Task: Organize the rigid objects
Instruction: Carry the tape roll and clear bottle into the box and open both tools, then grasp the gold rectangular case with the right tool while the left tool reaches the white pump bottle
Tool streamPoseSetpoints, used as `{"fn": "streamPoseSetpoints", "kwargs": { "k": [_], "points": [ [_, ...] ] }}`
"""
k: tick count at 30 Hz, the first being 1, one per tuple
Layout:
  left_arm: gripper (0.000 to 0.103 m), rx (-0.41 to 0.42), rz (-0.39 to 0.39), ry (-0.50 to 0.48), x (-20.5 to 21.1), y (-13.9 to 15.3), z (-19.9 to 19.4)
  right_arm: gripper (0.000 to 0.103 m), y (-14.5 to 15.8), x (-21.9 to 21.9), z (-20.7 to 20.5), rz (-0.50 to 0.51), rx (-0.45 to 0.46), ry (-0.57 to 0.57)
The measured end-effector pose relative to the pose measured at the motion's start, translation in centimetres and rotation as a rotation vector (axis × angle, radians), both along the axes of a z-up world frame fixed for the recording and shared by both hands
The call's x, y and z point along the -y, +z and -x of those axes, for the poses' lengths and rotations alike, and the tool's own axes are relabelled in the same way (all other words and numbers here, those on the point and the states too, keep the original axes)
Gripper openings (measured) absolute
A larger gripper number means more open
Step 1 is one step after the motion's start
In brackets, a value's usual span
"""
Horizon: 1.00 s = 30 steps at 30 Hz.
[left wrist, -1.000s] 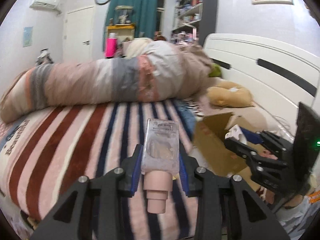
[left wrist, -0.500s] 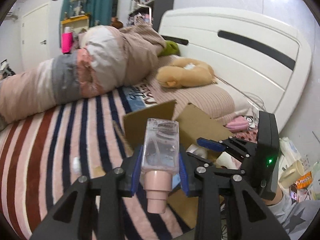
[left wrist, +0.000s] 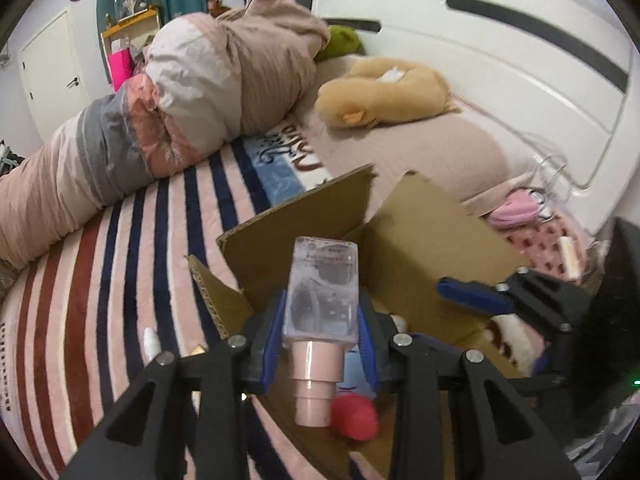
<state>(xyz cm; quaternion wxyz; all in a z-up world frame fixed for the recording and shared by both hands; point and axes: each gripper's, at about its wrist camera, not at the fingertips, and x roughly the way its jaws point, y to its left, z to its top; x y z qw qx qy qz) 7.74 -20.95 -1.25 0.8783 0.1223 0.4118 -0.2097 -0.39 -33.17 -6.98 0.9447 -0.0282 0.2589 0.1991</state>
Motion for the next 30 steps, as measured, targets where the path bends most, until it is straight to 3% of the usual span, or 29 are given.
{"fn": "streamPoseSetpoints", "kwargs": {
  "k": [5, 8, 15, 23, 30],
  "points": [
    [0.03, 0.011, -0.094, 0.017, 0.6, -0.7, -1.6, 0.038, 0.2, 0.1, -0.4, -0.01, -0.004, 0.006],
    [0.03, 0.014, -0.105, 0.026, 0.5, -0.9, -2.1, 0.039, 0.2, 0.0, -0.4, -0.002, -0.005, 0.006],
    [0.031, 0.007, -0.053, 0.034, -0.6, -0.4, -2.2, 0.042, 0.2, -0.3, -0.5, 0.007, -0.011, 0.015],
    [0.05, 0.061, 0.108, 0.052, -4.7, 3.0, 0.6, 0.043, 1.2, -0.8, 0.2, 0.008, -0.009, 0.015],
    [0.052, 0.129, 0.181, 0.15, -11.8, 4.3, 4.4, 0.043, 4.7, -3.5, 3.0, -0.02, 0.138, 0.058]
  ]
}}
